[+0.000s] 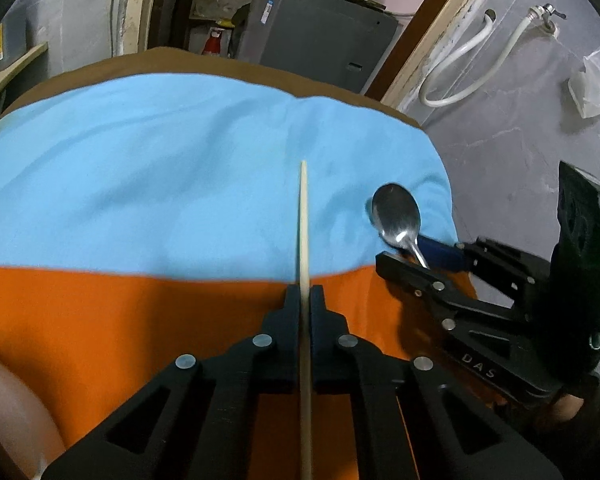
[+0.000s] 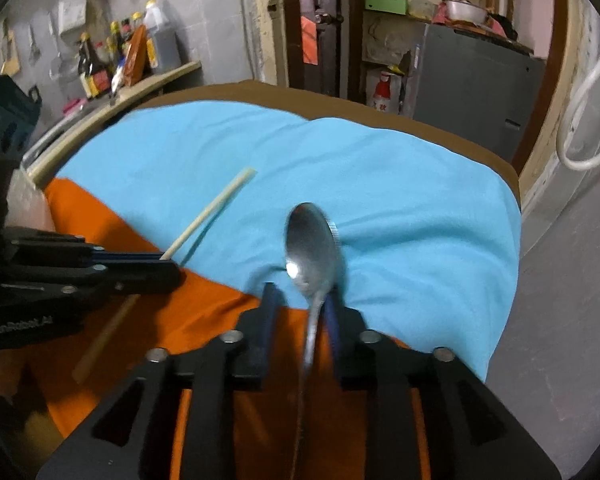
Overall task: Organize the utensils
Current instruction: 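Lift the steel spoon and chopstick up toward the white caddy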
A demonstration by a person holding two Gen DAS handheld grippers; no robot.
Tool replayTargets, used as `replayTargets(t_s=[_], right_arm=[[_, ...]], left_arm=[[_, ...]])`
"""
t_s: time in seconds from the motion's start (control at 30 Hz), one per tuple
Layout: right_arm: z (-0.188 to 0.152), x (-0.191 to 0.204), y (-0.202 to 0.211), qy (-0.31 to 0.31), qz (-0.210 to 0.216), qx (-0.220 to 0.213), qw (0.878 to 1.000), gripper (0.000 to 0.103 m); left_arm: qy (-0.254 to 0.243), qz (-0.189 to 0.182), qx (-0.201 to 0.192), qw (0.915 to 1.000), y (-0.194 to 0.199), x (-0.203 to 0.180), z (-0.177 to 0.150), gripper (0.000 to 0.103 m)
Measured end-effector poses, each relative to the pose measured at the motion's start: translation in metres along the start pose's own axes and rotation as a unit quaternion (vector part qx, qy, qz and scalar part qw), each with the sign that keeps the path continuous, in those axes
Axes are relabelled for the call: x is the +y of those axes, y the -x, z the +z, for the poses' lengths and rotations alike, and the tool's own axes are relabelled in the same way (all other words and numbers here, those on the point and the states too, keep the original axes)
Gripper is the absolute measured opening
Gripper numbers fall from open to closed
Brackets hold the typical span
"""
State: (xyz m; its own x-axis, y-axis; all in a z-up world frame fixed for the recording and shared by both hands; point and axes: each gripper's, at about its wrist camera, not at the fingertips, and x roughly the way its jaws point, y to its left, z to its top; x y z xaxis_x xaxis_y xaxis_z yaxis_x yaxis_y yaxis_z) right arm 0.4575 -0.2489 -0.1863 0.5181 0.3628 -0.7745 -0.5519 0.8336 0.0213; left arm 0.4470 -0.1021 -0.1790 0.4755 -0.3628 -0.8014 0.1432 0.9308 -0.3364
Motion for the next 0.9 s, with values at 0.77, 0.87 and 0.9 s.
replayTargets(t_s=[0.77, 0.87, 0.9], right_arm=[[-0.004, 0.001, 0.006, -0.047, -0.042, 0.037, 0.997, 0.008], [-0.006, 0.003, 0.009, -0.050, -0.042, 0.032, 0.997, 0.005], [-0.008, 0.003, 0.011, -0.053, -0.037, 0.025, 0.998, 0.005]], left_arm=[[-0.056, 0.033, 0.016, 0.9977, -0.002, -0.016, -0.002, 0.002], [-0.027, -0.004, 0.006, 0.9996, 0.002, -0.005, -0.008, 0.002], [-0.013, -0.017, 0.003, 0.9998, 0.005, 0.000, -0.011, 0.002]])
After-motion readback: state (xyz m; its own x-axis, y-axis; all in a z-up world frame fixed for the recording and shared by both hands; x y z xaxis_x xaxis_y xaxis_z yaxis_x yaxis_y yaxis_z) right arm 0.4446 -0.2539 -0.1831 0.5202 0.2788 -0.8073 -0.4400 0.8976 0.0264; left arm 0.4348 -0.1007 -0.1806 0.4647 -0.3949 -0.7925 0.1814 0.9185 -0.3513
